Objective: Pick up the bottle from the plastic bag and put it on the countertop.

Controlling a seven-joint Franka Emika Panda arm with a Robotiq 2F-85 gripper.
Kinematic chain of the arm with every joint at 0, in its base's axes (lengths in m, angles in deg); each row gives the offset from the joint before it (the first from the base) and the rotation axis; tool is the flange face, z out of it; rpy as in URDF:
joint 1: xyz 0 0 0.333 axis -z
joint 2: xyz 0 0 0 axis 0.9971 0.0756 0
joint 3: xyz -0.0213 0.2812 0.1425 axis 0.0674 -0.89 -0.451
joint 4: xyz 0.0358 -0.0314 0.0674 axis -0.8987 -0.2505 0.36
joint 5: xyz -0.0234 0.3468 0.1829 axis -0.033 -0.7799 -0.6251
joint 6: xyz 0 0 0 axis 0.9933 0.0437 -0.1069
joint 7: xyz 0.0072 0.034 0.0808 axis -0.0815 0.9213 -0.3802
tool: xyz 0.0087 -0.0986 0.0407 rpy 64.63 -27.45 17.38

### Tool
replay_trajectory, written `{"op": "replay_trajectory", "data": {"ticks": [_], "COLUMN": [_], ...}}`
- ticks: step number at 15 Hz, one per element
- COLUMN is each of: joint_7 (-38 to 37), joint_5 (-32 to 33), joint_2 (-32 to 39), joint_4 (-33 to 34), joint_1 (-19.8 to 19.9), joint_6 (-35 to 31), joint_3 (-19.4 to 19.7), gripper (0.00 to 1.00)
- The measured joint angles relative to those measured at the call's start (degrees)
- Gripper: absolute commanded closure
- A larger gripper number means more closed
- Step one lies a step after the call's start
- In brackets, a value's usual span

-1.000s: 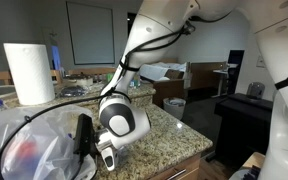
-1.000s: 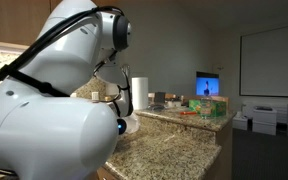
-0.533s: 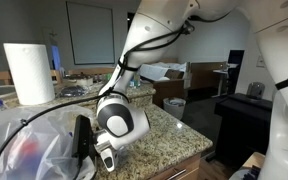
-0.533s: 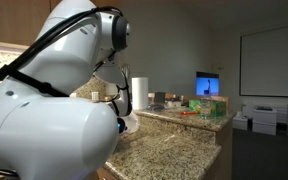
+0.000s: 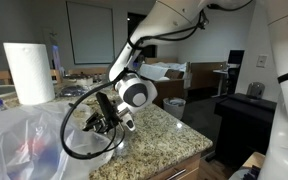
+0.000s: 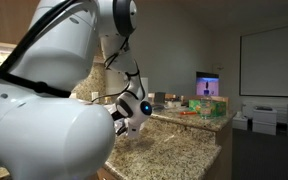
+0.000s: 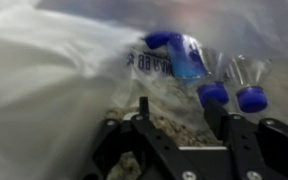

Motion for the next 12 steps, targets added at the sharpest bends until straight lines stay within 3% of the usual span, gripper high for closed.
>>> {"op": "replay_trajectory", "data": {"ticks": [2, 4, 12], "joint_7": [-3.68, -5.61, -5.72], "joint_5": [7.73, 12.56, 12.38], "joint_2": [-1.73, -2.95, -5.04], "joint_4": [-0.19, -0.13, -0.07], "joint_1": [2.34, 3.97, 7.23], "joint_6": [1.46, 3.79, 14.32], "joint_3": [1.16, 2.10, 2.77], "gripper": [0.00, 0.00, 0.00]}}
